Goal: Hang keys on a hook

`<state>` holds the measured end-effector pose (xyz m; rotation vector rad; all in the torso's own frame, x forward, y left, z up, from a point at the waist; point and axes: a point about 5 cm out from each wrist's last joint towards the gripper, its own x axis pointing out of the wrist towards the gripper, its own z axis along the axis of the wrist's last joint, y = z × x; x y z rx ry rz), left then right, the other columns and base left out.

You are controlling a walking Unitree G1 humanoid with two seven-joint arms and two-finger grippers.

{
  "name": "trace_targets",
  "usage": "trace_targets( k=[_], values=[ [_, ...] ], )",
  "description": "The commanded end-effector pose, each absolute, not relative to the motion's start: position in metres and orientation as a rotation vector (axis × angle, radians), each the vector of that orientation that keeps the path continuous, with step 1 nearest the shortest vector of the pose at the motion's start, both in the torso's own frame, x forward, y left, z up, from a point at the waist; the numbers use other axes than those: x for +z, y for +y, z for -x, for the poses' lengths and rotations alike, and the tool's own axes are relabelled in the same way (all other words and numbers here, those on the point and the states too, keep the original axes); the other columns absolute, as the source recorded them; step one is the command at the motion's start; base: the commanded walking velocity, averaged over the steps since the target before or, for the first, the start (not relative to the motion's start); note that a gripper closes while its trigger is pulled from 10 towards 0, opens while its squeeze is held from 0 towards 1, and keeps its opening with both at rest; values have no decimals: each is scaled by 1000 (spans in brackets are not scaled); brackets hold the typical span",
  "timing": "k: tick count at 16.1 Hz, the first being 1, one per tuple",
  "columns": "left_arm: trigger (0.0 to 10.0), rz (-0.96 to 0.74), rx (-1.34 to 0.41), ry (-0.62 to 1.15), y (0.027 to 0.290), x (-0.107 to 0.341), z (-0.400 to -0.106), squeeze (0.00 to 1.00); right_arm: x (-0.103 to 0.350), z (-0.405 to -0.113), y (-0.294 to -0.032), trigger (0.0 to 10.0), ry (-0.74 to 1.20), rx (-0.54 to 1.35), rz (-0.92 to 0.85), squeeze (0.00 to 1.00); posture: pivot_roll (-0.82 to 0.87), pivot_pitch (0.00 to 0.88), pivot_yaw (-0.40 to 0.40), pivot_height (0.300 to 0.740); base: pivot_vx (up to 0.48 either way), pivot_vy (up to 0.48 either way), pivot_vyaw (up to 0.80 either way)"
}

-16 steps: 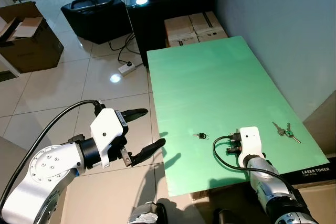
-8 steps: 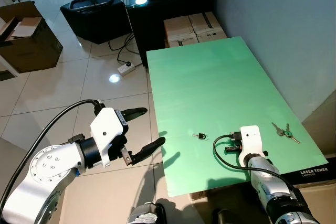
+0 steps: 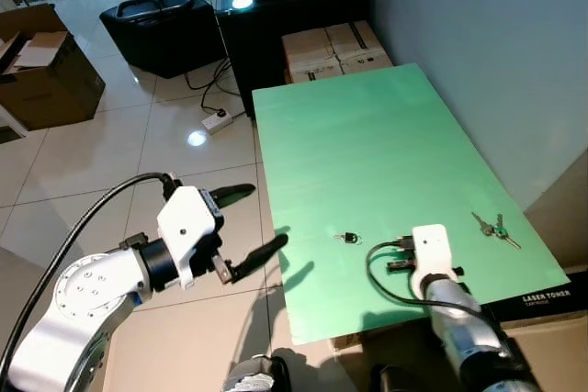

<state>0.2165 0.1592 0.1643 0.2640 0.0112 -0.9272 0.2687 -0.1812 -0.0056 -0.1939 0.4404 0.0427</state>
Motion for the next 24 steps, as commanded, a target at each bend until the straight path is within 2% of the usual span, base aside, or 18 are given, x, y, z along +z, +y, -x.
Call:
trace_targets(
  k=[1, 3, 8, 12, 16, 18, 19, 20, 21, 24],
  values=[
    [10000, -279, -909, 8, 163, 165, -219, 0, 0, -270, -177, 0, 395, 40, 220, 0, 108, 95, 133, 740, 0, 0, 0],
    [10000, -278, -912, 1, 161, 166, -221, 0, 4, -269, -170, 0, 344, 34, 236, 0, 105, 103, 134, 740, 0, 0, 0],
    [10000, -276, -913, -12, 159, 166, -224, 0, 11, -266, -173, 0, 274, -36, 294, 0, 98, 95, 134, 740, 0, 0, 0],
    [10000, -311, -817, -47, 161, 165, -233, 0, 35, -267, -175, 0, 100, -100, 384, 0, 88, 93, 125, 740, 0, 0, 0],
    [10000, -337, -704, -89, 165, 164, -241, 0, 52, -265, -172, 0, -19, -118, 348, 0, 65, 54, 103, 740, 0, 0, 0],
    [10000, -350, -567, -101, 169, 160, -249, 0, 58, -268, -166, 0, 10, -75, 201, 0, 41, 25, 92, 740, 0, 0, 0],
    [10000, -289, -475, -112, 171, 159, -255, 0, 77, -273, -161, 2157, -46, -41, 179, 0, 7, 3, 77, 740, 0, 0, 0],
    [10000, -262, -441, -118, 172, 159, -257, 0, 84, -274, -158, 2157, -69, -29, 177, 0, 7, 3, 77, 740, 0, 0, 0],
    [10000, -168, -407, -101, 169, 153, -258, 0, 98, -277, -153, 10000, -103, -14, 171, 0, -45, 0, 70, 740, 0, 0, 0],
    [10000, -105, -419, -130, 151, 143, -254, 0, 128, -279, -134, 10000, -175, 116, 182, 0, -88, 0, 52, 740, 0, 0, 533]
  ],
)
